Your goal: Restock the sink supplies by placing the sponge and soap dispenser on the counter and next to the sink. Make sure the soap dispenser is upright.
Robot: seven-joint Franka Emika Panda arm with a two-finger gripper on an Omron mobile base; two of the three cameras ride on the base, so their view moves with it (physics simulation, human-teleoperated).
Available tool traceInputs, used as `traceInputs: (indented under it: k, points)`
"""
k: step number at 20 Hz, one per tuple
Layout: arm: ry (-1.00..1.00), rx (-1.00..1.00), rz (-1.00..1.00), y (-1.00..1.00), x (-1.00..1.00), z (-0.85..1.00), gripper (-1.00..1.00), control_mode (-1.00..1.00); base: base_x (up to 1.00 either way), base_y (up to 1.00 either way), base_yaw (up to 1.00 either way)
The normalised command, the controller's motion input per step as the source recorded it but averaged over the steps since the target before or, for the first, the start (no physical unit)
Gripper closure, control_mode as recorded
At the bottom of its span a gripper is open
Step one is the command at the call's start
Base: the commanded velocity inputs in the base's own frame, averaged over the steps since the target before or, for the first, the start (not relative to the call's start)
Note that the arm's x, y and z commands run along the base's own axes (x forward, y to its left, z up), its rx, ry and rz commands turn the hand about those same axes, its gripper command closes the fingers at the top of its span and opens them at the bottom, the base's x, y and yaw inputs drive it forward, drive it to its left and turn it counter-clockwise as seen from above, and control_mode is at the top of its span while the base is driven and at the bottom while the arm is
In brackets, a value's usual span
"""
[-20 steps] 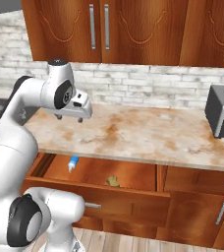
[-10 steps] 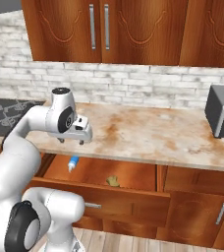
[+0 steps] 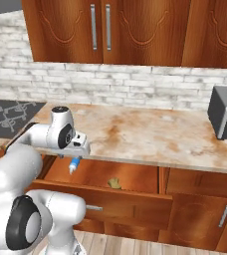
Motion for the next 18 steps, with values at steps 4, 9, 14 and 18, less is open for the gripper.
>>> traceInputs:
  k: [4, 9, 14, 18]
  points:
    - [0.04, 0.00, 0.00, 0.00, 0.00, -0.68, -1.00, -1.00, 0.00, 0.00, 0.00]
    - [0.02, 0.00, 0.00, 0.01, 0.04, -0.40, -1.00, -1.00, 0.00, 0.00, 0.00]
    - [0.00, 0.00, 0.00, 0.08, 0.11, -0.40, -1.00, -1.00, 0.00, 0.00, 0.00]
    - [0.03, 0.00, 0.00, 0.08, 0.08, -0.47, -1.00, -1.00, 0.00, 0.00, 0.00]
